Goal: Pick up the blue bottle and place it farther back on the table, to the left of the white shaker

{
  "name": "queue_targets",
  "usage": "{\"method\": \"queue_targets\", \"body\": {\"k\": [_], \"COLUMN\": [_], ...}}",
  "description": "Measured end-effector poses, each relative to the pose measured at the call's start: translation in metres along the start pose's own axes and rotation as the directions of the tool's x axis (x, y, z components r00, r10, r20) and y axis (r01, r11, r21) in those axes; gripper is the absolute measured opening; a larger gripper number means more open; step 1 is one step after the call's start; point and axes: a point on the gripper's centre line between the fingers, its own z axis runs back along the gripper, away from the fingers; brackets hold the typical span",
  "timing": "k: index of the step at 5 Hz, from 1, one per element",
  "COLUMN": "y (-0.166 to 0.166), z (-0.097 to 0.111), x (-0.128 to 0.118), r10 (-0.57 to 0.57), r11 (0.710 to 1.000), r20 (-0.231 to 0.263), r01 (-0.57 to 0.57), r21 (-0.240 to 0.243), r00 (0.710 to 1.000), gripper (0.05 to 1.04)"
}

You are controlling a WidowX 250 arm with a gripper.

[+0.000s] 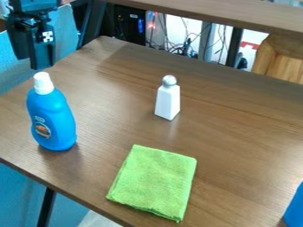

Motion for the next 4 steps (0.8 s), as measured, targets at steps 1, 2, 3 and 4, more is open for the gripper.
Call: {"method": "queue_targets", "body": {"k": [1, 2, 3, 4], "y": [0.000, 0.001, 0.010, 0.019], "z": [-0.008, -0.009, -0.009, -0.015], "x": [0.000, 0.005, 0.001, -0.004], "r10": [-0.003, -0.029, 0.008, 0.059], "r11": [1.000, 0.999, 1.000, 0.998], "r20": [-0.020, 0.011, 0.022, -0.017], "r01": [0.002, 0.029, -0.008, -0.058], "r21": [-0.019, -0.015, -0.003, 0.033], "r00": [1.000, 1.000, 1.000, 0.998], "gripper": [1.009, 1.009, 1.009, 1.009]}}
